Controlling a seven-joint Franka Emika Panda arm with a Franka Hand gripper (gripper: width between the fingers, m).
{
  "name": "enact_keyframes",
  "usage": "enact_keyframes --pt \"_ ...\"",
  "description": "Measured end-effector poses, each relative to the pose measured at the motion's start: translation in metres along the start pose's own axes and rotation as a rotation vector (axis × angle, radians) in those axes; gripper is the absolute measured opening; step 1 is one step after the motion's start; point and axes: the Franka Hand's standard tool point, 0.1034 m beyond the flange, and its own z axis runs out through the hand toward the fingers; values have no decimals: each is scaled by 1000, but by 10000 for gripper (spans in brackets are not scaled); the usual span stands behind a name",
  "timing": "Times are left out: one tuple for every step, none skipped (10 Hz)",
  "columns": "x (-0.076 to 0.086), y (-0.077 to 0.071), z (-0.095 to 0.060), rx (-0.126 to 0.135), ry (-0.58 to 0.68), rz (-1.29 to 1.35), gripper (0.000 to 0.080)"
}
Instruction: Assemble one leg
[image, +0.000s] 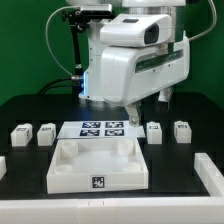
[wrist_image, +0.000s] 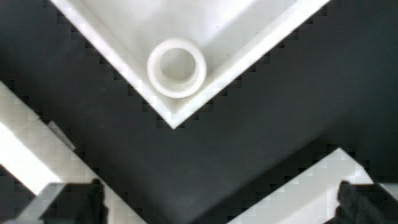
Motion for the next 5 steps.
enact_keyframes --pt "0 0 0 0 0 0 650" --pt "0 0 0 0 0 -9 650" --pt "-2 0 0 2 -1 -42 650" --pt "-15 -10 5 4 -7 -84 650" --pt "-40 -35 15 11 -14 -161 650"
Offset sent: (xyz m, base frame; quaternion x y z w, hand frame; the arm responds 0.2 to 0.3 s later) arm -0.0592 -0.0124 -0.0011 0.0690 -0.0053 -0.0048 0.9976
